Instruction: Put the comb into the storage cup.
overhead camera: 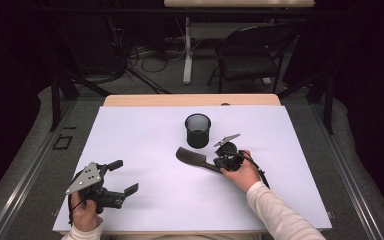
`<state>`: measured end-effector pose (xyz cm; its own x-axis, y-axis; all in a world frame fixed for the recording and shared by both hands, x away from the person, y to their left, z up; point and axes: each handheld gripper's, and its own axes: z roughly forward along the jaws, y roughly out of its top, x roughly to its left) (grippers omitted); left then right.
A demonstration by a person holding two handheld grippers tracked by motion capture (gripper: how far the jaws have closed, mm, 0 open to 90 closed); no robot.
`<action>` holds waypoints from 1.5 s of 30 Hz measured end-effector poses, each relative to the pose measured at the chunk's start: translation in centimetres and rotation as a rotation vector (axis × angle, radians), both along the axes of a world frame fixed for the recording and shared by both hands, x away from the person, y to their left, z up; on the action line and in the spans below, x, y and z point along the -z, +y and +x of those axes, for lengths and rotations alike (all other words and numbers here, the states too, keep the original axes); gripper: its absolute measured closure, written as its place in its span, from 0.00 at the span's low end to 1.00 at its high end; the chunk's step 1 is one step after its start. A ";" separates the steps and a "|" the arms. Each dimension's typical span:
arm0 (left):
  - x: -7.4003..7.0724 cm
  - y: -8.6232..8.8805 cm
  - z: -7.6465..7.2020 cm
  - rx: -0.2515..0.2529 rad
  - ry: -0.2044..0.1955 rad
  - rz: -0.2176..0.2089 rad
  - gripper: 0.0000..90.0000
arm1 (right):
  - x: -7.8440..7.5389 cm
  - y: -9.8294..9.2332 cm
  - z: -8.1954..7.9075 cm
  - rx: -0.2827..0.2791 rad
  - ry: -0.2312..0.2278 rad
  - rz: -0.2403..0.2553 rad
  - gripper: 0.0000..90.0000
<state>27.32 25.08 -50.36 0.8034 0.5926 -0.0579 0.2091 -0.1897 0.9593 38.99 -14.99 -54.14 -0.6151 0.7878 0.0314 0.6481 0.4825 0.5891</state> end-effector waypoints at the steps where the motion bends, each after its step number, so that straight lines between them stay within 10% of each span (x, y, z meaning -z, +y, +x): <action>1: 0.0 0.0 0.0 0.000 0.000 0.000 0.05 | 0.0 0.0 0.0 0.000 0.000 0.000 1.00; 23: 0.0 0.0 0.0 0.002 0.000 0.000 0.05 | -0.9 0.0 0.0 -0.013 -0.001 0.023 0.94; 45: 0.0 0.0 0.0 0.019 0.002 0.000 0.06 | -2.3 0.1 -0.4 -0.053 -0.015 0.055 0.58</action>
